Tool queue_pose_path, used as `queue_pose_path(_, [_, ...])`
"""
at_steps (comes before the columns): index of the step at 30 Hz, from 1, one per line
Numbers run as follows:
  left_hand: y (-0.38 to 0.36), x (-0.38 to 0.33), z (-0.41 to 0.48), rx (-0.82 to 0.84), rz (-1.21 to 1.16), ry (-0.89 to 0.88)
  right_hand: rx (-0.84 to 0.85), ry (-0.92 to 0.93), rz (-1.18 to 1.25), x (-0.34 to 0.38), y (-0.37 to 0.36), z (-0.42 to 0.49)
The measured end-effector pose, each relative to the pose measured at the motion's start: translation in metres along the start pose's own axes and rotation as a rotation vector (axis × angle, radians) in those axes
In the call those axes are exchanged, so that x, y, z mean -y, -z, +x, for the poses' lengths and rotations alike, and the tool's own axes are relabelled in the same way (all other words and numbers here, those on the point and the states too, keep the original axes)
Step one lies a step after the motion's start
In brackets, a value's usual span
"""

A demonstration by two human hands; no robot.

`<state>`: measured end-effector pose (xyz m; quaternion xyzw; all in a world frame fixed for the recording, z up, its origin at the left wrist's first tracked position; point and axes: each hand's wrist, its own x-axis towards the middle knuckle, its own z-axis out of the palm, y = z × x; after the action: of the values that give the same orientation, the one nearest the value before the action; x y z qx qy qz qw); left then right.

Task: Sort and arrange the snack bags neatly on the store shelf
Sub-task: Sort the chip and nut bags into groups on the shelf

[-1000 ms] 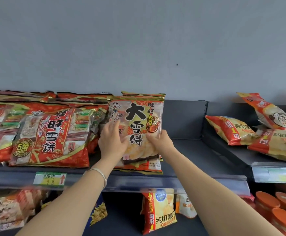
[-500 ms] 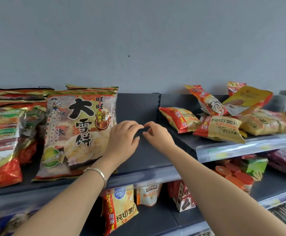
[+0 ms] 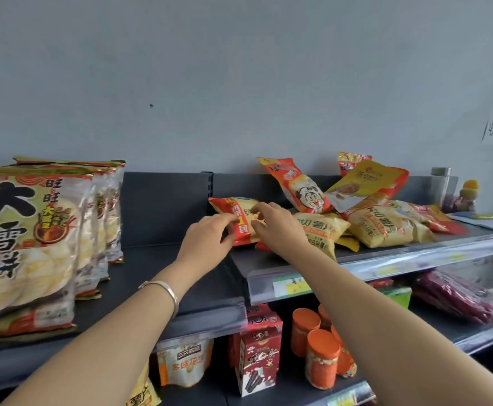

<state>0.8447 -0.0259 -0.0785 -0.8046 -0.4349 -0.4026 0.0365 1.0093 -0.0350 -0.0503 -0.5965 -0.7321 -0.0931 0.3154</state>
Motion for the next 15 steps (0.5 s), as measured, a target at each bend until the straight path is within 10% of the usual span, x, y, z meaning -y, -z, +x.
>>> queue_pose_path(15, [-0.049, 0.002, 0.078, 0.013, -0.364, 0.411, 0.174, 0.035, -0.024, -0.073, 0.018, 0.063])
